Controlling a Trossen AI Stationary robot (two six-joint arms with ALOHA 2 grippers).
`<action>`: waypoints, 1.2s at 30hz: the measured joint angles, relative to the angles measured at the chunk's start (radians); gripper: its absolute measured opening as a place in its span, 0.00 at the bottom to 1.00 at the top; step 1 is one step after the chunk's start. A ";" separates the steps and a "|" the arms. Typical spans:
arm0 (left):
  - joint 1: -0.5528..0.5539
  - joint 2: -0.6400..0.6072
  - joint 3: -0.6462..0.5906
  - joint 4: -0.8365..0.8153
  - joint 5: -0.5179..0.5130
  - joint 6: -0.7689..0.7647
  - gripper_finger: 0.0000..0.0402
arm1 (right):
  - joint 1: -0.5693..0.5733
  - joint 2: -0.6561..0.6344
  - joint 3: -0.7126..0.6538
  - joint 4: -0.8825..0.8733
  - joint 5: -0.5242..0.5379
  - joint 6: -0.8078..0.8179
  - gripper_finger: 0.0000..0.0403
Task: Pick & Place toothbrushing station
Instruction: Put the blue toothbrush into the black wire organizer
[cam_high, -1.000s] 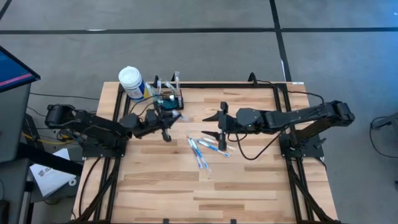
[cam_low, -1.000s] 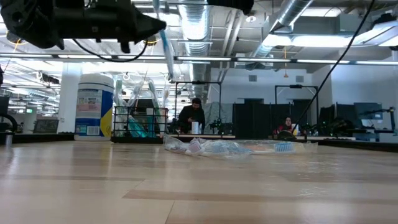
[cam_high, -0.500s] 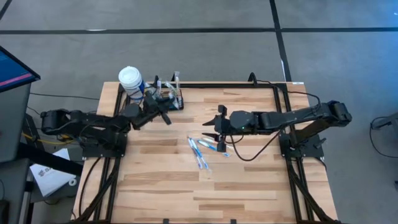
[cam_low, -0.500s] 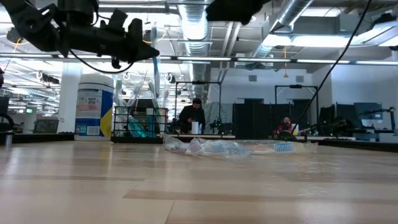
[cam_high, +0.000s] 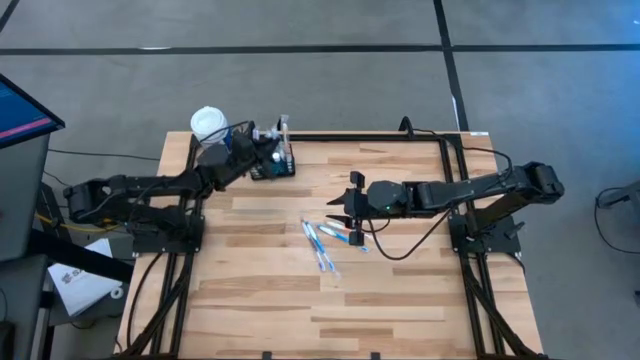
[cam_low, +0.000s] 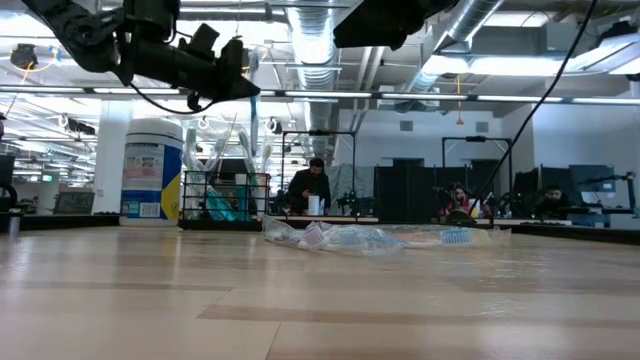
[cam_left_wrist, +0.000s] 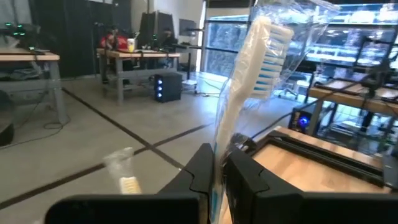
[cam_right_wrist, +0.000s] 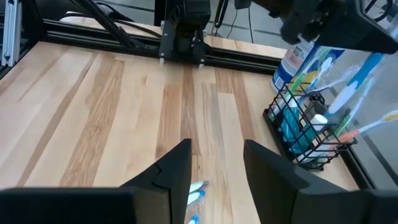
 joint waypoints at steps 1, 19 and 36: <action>0.006 0.007 0.000 -0.001 0.000 -0.003 0.03 | 0.000 0.000 0.000 0.000 0.000 0.000 0.33; 0.029 0.146 0.001 0.109 -0.026 -0.037 0.03 | 0.000 0.000 0.000 0.001 0.000 -0.003 0.32; 0.045 0.260 0.001 0.187 -0.045 -0.047 0.03 | 0.001 -0.001 0.000 -0.019 0.000 -0.003 0.32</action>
